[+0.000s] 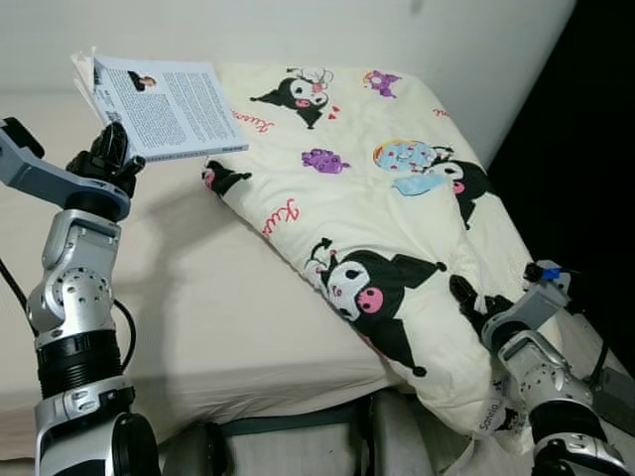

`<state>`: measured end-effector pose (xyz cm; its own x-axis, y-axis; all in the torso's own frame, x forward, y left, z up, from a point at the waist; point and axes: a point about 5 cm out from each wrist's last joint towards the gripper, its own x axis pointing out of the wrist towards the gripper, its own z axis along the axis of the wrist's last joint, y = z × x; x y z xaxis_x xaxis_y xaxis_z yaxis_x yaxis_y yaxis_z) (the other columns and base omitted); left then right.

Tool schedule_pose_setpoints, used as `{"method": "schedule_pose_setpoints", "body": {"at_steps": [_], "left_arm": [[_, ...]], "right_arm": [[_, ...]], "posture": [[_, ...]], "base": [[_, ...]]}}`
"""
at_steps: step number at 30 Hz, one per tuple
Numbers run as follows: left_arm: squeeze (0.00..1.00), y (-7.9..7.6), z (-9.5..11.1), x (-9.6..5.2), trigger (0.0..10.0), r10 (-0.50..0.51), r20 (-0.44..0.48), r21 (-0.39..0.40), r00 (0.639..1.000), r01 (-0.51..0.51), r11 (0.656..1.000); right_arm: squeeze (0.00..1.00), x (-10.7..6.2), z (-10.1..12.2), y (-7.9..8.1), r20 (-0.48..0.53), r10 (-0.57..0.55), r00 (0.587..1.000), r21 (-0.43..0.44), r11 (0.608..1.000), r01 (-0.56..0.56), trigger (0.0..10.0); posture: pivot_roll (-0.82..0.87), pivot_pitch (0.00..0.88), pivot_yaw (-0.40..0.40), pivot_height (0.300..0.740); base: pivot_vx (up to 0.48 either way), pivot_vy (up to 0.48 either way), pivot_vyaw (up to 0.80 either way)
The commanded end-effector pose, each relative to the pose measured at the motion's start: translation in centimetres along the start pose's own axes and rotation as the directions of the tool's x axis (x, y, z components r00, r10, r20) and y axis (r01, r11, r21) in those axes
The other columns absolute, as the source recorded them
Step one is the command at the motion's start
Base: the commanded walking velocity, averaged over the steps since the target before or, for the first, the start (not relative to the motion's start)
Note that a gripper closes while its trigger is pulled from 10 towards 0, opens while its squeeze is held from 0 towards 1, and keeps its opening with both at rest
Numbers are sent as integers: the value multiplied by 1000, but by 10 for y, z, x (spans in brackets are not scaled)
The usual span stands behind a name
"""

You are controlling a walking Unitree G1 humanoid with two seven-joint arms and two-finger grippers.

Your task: Clean up the room

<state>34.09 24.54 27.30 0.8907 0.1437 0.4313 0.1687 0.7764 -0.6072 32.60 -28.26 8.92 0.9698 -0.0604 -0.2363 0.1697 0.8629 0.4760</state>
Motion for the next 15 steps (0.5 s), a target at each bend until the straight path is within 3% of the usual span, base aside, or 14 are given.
{"method": "schedule_pose_setpoints", "body": {"at_steps": [1, 6, 7, 15], "left_arm": [[0, -7, 4, -1, 0, -29, 24, -10, 999, 29, 1000], [0, -10, 3, -3, 0, -30, 17, -13, 999, 30, 999], [0, -10, 2, -4, 0, -30, 12, -12, 999, 30, 999], [0, -12, 0, -4, 0, -32, 2, -7, 999, 32, 999]], "right_arm": [[0, -3, -6, -10, -30, -42, 999, 30, 999, 43, 10000], [0, -3, -19, -17, -107, -112, 988, 124, 984, 125, 10000], [0, -5, -32, -19, -156, -147, 977, 208, 962, 177, 0], [0, -7, -44, -21, -213, -175, 961, 219, 950, 221, 0]], "posture": [[-55, 106, -14, 530], [-47, 102, -15, 530], [-45, 102, -15, 530], [-44, 98, -17, 530]], "base": [[0, 0, 0], [0, 0, 0], [0, 0, 0], [0, 0, 0]]}}
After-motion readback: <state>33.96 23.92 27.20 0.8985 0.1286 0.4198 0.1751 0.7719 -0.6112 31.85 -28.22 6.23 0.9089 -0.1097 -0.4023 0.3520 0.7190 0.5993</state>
